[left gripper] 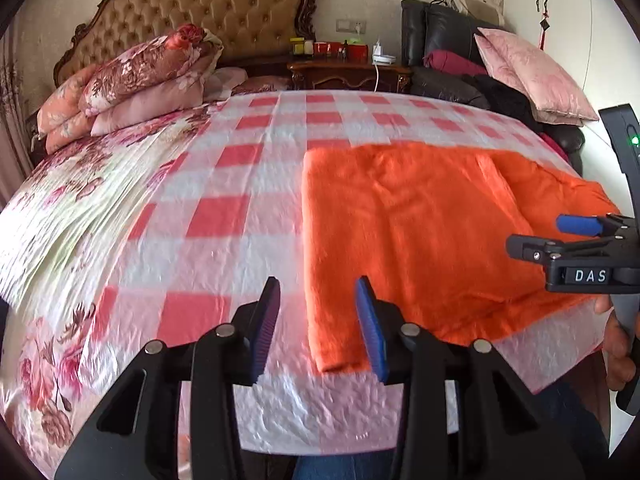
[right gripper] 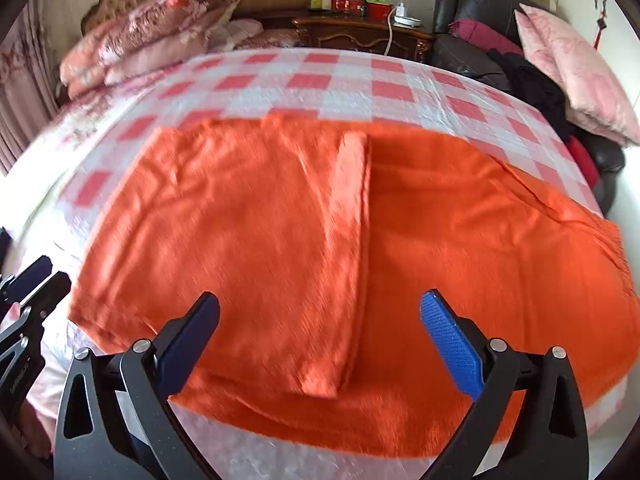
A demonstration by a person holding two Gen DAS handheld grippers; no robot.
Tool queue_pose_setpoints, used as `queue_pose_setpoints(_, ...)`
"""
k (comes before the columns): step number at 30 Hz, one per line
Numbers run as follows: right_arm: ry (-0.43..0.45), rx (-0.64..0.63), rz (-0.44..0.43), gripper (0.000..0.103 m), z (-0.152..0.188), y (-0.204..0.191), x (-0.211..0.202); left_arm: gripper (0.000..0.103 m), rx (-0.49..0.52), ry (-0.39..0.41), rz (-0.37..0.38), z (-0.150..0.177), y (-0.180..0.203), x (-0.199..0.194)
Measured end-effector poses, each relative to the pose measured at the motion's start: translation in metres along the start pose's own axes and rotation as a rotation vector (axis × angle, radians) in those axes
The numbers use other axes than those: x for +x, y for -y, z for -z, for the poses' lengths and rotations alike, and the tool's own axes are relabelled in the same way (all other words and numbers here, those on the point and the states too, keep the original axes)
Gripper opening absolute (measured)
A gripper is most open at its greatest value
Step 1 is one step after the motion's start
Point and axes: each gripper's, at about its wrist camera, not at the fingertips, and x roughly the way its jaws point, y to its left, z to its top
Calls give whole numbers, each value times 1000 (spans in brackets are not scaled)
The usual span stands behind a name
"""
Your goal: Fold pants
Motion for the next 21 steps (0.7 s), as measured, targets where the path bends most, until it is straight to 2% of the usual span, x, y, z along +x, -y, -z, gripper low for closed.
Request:
queue_pose_setpoints(1, 1, 2, -15, 94, -8, -1, 1, 34, 11, 12, 2, -11, -2, 3)
queue_pose_setpoints(2, 7, 3, -35, 86, -19, -2, 4, 27, 16, 24, 14, -24, -4, 9)
queue_pose_setpoints(6, -15, 7, -99, 68, -61, -12, 30, 25, 71, -19, 93, -70, -2, 58)
queue_pose_setpoints(8, -31, 3, -112, 68, -75, -17, 46, 25, 118, -82, 139, -85, 5, 87)
queue_pose_setpoints(11, -64, -11, -85, 66, -81, -18, 68, 25, 155, -134, 130, -98, 9, 125)
queue_pose_setpoints(12, -50, -27, -74, 66, -82, -20, 68, 25, 149, -154, 113, -101, 6, 136)
queue_pose_setpoints(15, -53, -60, -42, 67, -79, -26, 70, 25, 64, -153, 137, -109, -8, 143)
queue_pose_setpoints(18, -45, -49, -37, 67, -74, -26, 63, 26, -31, -154, 137, -104, -23, 133)
queue_pose_setpoints(20, -29, -52, -33, 67, -66, -26, 53, 35, -91, -132, 114, -91, -34, 110)
queue_pose_setpoints(21, -24, -64, -21, 67, -58, -29, 44, 37, -128, -129, 107, -81, -40, 98)
